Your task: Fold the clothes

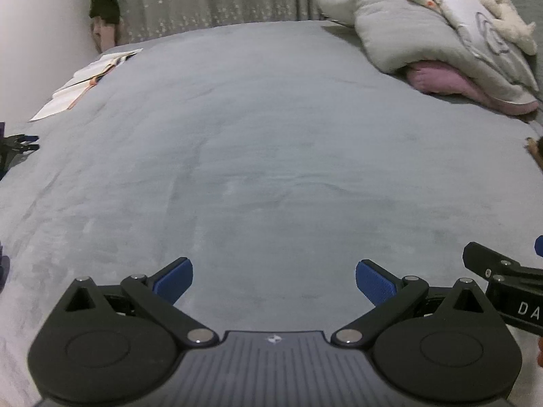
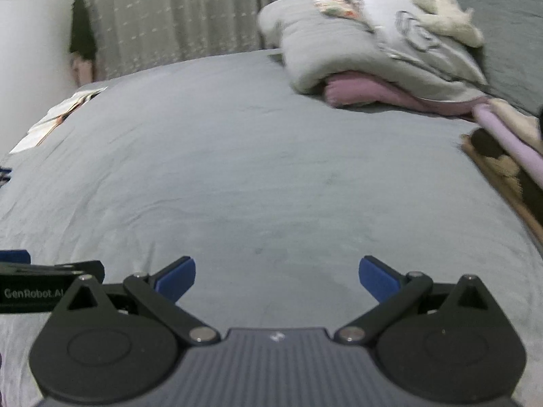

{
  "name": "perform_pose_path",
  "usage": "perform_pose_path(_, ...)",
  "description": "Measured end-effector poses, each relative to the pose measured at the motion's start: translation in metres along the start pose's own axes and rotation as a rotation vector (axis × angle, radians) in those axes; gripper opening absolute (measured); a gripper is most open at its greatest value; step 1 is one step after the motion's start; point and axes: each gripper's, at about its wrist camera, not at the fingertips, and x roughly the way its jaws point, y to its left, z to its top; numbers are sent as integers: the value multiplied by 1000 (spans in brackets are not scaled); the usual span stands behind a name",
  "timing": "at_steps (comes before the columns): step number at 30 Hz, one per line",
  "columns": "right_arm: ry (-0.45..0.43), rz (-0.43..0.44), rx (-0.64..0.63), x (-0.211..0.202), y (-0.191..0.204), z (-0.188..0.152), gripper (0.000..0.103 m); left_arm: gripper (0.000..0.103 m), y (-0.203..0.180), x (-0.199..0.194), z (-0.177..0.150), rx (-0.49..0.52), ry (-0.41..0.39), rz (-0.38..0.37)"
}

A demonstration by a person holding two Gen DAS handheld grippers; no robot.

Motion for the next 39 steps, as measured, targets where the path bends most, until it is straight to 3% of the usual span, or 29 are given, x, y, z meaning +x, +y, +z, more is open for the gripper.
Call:
perform_pose_path(11, -19, 24, -42, 57, 48, -9, 103, 103, 62, 62, 2, -49, -59, 35)
perform_pose_path(17, -23, 51, -73, 80, 61, -2, 103, 103, 79, 87, 1, -92, -59, 6)
perform_pose_path(25, -65, 100, -111, 96, 86, -3, 103, 103, 91, 104, 5, -88, -99, 26)
perform_pose_path(30, -63, 98, -88, 109, 82, -8, 103, 103, 103, 118, -2, -85, -99, 16)
perform_pose_path(39, -57, 66, -93, 123, 76, -17, 103, 103, 109, 120, -18, -57, -183, -14)
